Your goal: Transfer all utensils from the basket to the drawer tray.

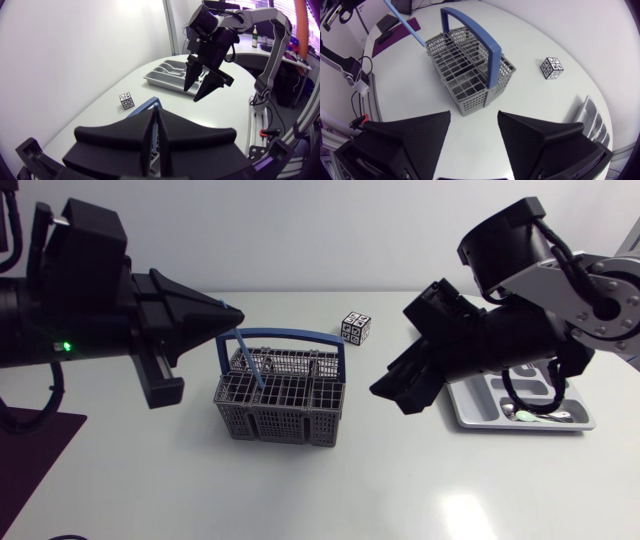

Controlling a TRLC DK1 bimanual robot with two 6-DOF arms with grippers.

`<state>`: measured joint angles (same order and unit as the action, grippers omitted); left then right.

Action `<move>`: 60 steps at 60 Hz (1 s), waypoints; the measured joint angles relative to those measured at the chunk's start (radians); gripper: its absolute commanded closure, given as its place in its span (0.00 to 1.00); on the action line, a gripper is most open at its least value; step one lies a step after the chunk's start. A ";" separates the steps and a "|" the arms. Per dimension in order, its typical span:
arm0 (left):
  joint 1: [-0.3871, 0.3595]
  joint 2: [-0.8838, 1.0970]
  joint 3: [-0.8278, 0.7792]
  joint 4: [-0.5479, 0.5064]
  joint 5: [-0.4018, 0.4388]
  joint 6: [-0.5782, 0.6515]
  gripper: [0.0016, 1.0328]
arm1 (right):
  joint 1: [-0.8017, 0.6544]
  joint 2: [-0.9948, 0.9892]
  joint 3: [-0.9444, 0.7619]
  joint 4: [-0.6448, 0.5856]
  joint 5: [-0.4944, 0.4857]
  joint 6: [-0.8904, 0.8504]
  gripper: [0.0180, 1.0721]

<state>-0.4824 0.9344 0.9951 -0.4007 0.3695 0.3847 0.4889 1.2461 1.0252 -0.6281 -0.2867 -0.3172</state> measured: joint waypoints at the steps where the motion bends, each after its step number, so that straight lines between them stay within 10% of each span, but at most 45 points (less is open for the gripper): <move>1: -0.002 0.000 0.005 -0.007 0.007 -0.013 0.97 | 0.010 -0.005 0.000 0.000 0.000 0.000 0.32; 36: 0.011 0.127 0.021 -0.080 0.304 -0.230 0.97 | 0.232 0.037 0.026 0.052 -0.137 0.019 0.26; 60: 0.030 0.169 0.021 -0.043 0.360 -0.258 0.97 | 0.257 0.046 0.029 0.053 -0.227 0.027 0.44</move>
<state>-0.4526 1.1030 1.0164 -0.4435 0.7300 0.1265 0.7456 1.2919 1.0546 -0.5755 -0.5133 -0.2905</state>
